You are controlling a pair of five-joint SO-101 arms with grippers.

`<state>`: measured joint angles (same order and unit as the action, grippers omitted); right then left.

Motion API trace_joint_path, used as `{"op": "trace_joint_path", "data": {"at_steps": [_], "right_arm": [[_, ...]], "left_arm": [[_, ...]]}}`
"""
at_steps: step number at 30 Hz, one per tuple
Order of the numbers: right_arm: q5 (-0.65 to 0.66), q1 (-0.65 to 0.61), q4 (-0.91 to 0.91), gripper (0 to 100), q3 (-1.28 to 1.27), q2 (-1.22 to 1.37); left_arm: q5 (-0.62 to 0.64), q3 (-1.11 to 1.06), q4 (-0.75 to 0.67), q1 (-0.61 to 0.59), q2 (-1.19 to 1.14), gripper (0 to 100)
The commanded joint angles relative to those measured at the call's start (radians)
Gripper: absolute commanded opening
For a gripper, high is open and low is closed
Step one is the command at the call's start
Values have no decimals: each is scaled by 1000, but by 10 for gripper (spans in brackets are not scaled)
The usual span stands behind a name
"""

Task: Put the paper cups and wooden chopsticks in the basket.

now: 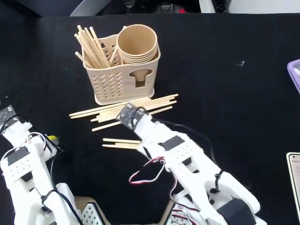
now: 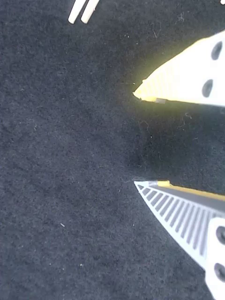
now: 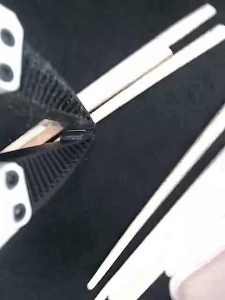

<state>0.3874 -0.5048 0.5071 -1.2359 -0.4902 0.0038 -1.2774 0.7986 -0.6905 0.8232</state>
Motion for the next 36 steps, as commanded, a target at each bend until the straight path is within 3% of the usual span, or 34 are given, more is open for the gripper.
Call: {"op": "trace_joint_path", "data": {"at_steps": [1, 11, 17, 25, 33, 36], "right_arm": [[-37, 32, -11, 15, 18, 10], [-44, 51, -9, 22, 21, 13], [-25, 41, 28, 173, 38, 10], [193, -106, 235, 162, 81, 15], [209, -104, 239, 158, 127, 93], [212, -109, 249, 82, 177, 166]], "left_arm": [[2, 58, 3, 27, 21, 270], [3, 24, -34, 93, 17, 270], [2, 16, -38, 94, 12, 270], [2, 15, -35, 93, 12, 270], [2, 13, -35, 93, 12, 270], [0, 2, -38, 93, 14, 270]]}}
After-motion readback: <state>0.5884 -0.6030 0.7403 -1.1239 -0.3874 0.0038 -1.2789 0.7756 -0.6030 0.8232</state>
